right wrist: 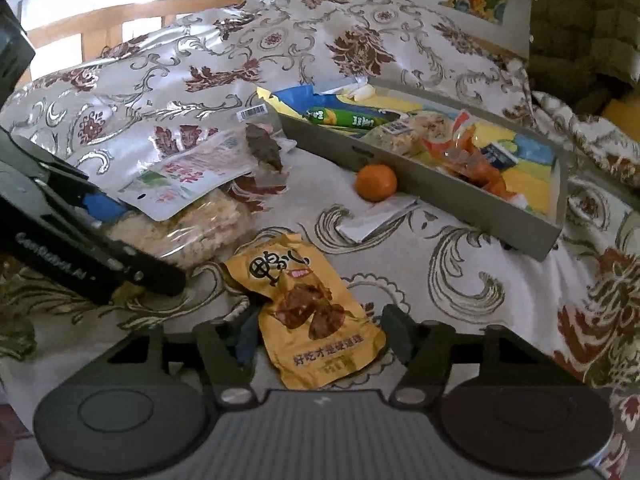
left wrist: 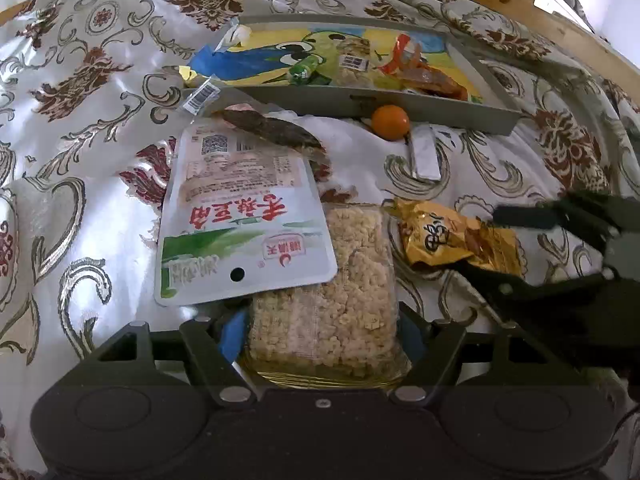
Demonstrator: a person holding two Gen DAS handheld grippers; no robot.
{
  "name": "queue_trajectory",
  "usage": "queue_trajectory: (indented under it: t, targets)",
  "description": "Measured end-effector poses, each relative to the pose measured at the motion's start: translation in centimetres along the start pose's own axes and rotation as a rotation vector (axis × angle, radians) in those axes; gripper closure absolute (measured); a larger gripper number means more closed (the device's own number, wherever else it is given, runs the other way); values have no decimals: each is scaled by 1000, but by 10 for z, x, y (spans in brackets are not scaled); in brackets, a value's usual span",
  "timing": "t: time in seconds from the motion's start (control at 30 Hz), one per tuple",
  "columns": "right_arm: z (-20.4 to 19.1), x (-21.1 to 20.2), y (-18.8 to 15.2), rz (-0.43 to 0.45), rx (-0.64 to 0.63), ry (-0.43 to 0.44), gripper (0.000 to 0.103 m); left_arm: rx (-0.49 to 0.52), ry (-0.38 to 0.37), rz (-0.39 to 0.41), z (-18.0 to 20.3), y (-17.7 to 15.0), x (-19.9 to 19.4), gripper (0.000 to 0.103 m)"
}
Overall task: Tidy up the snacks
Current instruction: 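Close left gripper on the rice-cake bag while right gripper closes on the yellow bag, then lift both held snacks and carry them over the frog tray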
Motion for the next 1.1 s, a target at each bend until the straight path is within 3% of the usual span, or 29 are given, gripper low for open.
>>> queue_trajectory:
  t: [0.2,0.37,0.53,0.8,1.1]
  targets:
    - [7,19,5,-7,91,54,25,-8,-11,-1,-1,-1,-1,28]
    - [-2,16,5,-11,58,44,41,-22,-10,1,0,-1,-1,28]
    - [-6,11,5,-17,55,25,43,-43,-8,-8,3,-2,-4,28]
    - [-11,1,5,-5,38,6,54,-98,-31,-16,6,-9,-13,29]
    - [-21,-5,6,38,-33,-37,79,-128,-61,-19,9,-15,-20,29]
Point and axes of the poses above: each gripper's, at about its wrist camera, not at the fingertips, and x roughly the way its jaws point, z to its right, y to its top, the point moved 5 cm from there along x, roughly the way its jaws point, and after that the axes turned 3 degrees about -z, right-handed, at the moved point
